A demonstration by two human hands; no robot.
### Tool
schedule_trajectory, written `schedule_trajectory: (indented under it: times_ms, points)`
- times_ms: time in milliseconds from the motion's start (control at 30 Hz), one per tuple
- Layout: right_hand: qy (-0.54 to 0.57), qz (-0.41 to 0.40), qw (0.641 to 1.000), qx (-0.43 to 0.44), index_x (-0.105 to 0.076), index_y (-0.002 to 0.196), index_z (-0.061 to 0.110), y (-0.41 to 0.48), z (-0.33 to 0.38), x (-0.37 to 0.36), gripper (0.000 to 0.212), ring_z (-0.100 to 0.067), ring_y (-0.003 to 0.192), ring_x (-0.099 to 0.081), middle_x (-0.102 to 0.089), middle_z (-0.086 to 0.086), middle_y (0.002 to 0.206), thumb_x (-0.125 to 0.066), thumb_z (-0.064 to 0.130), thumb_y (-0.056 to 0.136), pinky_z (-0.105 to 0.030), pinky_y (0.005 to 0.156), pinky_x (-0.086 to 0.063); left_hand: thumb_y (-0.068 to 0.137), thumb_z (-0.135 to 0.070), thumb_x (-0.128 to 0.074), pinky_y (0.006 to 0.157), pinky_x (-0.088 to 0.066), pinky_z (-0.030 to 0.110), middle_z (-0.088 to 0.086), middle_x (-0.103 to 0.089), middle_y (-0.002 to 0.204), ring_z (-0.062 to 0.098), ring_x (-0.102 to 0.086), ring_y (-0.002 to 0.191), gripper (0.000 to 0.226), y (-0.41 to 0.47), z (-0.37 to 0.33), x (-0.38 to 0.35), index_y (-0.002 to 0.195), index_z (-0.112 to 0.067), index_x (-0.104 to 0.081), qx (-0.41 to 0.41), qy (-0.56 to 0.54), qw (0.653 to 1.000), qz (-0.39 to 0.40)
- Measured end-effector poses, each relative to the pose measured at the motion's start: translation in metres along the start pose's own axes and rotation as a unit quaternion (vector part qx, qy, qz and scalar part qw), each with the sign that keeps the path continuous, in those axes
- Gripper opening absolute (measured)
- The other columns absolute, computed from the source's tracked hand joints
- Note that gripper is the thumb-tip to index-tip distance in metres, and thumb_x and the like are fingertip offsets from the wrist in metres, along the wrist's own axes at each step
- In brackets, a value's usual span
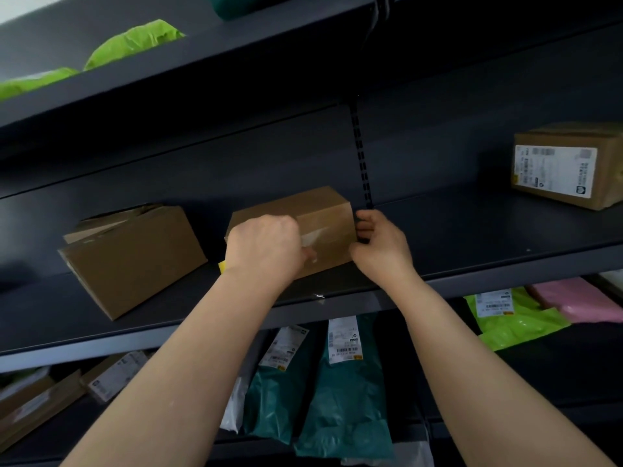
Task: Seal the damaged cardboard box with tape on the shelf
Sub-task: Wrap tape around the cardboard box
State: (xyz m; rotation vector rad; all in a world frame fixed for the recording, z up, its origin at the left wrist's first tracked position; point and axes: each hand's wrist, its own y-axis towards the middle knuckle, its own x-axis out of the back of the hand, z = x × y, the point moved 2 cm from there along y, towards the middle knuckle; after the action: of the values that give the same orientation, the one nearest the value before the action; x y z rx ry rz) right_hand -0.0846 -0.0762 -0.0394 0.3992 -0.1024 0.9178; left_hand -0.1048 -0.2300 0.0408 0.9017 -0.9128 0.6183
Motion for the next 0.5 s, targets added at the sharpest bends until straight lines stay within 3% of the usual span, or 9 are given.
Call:
schedule_trajectory:
  times_ms: [100,200,300,400,500]
  points:
    - [-0.028,0.040,0.998,-0.039,-0.041,0.141,0.026,0.008,0.000,-0.005,0.065,-0.016,0.116,-0.053,-0.050,0.003,0.135,-0.063,0.012,0.081,-0.030,0.088,-0.048,0.089,-0.059,-0.058,0.060,-0.036,0.032,0.002,-0.053,0.084,0.023,-0.053,0.078,0.044,0.000,0.000,-0.001,0.098,-0.016,-0.058,-0.003,0.004,1.000,-0.005]
    - [-0.024,0.050,0.997,-0.054,-0.042,0.140,0.027,0.010,0.002,-0.007,0.063,-0.018,0.116,-0.053,-0.052,0.001,0.135,-0.062,0.013,0.081,-0.037,0.091,-0.050,0.090,-0.058,-0.058,0.062,-0.036,0.032,0.005,-0.062,0.094,0.026,-0.061,0.088,0.042,0.002,0.000,-0.002,0.099,-0.017,-0.058,-0.007,0.005,1.000,-0.004]
    - [-0.065,0.050,0.995,-0.048,-0.027,0.149,0.028,0.006,0.003,-0.008,0.078,-0.021,0.128,-0.045,-0.041,-0.001,0.147,-0.062,0.010,0.081,-0.039,0.099,-0.046,0.089,-0.059,-0.058,0.061,-0.035,0.032,0.005,-0.064,0.096,0.026,-0.062,0.090,0.044,0.001,0.001,-0.004,0.102,-0.017,-0.060,-0.007,0.002,1.000,-0.007]
    - [-0.207,0.041,0.975,0.062,0.004,0.153,0.033,-0.003,0.020,-0.006,0.112,-0.021,0.149,-0.003,0.001,0.004,0.162,-0.069,0.002,0.073,-0.047,0.120,-0.015,0.090,-0.057,-0.057,0.060,-0.035,0.031,0.004,-0.062,0.092,0.024,-0.059,0.084,0.042,0.000,0.004,-0.007,0.103,-0.017,-0.061,-0.007,-0.003,1.000,-0.015]
    - [-0.381,0.077,0.886,0.251,0.002,0.153,0.032,-0.004,0.039,-0.013,0.116,-0.016,0.145,0.027,0.014,0.008,0.162,-0.069,-0.003,0.068,-0.051,0.118,0.011,0.091,-0.057,-0.056,0.061,-0.035,0.031,0.005,-0.065,0.097,0.025,-0.063,0.088,0.043,-0.001,0.007,-0.009,0.103,-0.016,-0.061,-0.009,0.005,1.000,-0.026]
